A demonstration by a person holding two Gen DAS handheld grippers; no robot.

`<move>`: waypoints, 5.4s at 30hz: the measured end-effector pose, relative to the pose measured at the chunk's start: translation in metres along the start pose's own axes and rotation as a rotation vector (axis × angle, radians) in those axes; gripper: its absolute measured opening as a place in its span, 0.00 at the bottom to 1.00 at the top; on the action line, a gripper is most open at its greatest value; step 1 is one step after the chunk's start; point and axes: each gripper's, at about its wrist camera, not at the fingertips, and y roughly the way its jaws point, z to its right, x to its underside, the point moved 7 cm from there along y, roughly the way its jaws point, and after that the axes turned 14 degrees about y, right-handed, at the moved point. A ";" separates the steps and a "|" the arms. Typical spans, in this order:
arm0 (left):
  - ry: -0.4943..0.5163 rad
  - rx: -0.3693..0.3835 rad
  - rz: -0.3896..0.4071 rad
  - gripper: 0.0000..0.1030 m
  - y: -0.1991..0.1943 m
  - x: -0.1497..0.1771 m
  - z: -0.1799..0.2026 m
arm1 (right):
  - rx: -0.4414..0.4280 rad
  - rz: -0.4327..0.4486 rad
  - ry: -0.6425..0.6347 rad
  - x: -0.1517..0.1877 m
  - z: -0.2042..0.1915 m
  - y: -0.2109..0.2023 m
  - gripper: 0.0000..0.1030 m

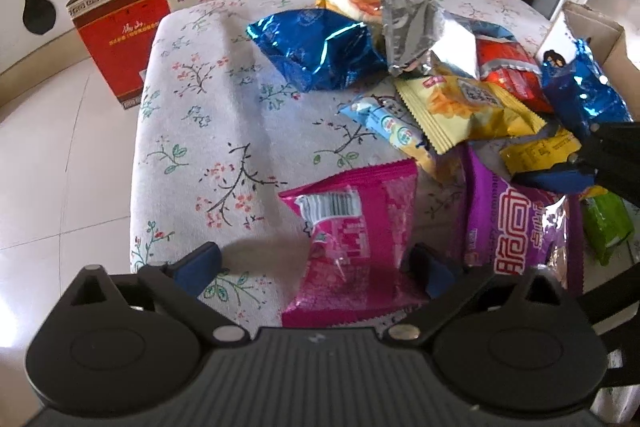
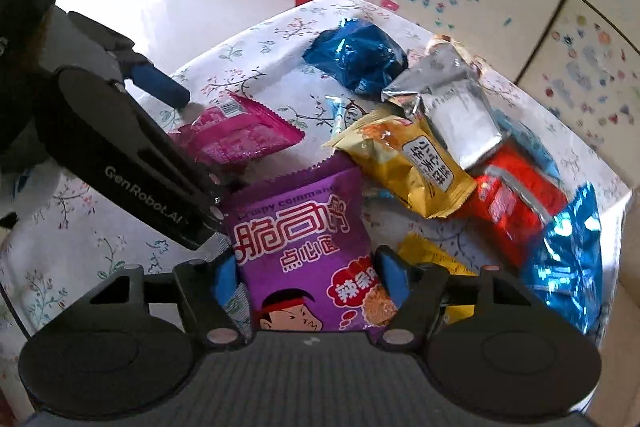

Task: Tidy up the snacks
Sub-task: 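Lift the pink bag with the left tool while the right tool lifts the purple bag, then carry both bags over the cardboard box and open both tools to drop them, then move both open tools back over the snack pile on the table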

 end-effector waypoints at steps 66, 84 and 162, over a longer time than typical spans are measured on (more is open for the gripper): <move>-0.005 -0.064 0.205 0.40 -0.056 -0.032 0.003 | -0.048 0.035 0.259 0.004 -0.004 -0.011 0.60; -0.004 -0.084 0.256 0.40 -0.068 -0.047 0.006 | -0.124 0.120 0.452 -0.002 0.013 -0.054 0.40; 0.050 0.261 0.474 0.84 -0.098 -0.135 0.139 | 0.183 0.535 1.045 0.052 0.160 -0.174 0.55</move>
